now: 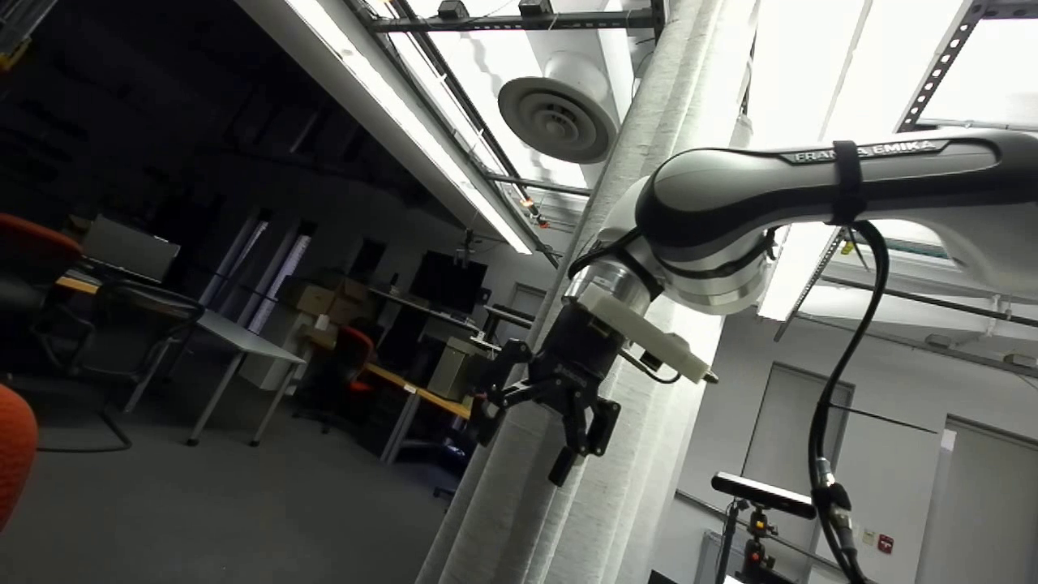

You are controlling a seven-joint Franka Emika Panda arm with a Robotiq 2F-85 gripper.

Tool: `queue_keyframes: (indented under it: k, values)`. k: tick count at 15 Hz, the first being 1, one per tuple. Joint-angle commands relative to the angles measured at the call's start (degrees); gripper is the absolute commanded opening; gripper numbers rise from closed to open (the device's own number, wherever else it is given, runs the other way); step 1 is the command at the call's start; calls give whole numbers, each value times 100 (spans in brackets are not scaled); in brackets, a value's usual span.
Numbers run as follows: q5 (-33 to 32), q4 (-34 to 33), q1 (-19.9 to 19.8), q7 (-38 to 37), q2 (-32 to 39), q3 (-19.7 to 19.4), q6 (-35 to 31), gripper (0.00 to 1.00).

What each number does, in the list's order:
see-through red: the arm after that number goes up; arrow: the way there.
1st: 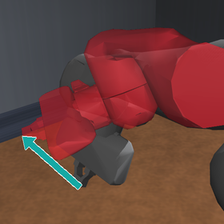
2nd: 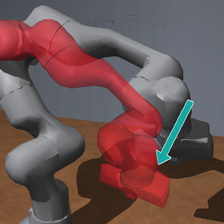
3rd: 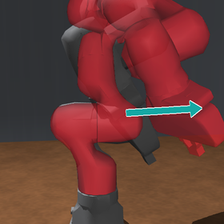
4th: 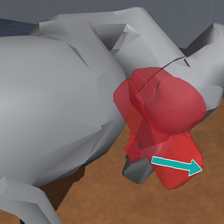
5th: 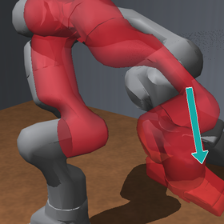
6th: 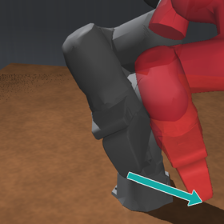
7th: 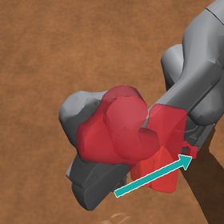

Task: Slide the curtain to the left

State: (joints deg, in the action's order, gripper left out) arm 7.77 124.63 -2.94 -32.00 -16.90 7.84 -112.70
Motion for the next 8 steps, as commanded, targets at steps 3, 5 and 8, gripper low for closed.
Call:
queue_keyframes:
  k: [3,5,8]
  values:
    - [-917,-824,-247,-314,632,-287,-261,100]
    - [-1200,-1095,-262,-350,792,-367,-226,100]
    - [-1487,-1406,-222,-291,931,-469,-186,100]
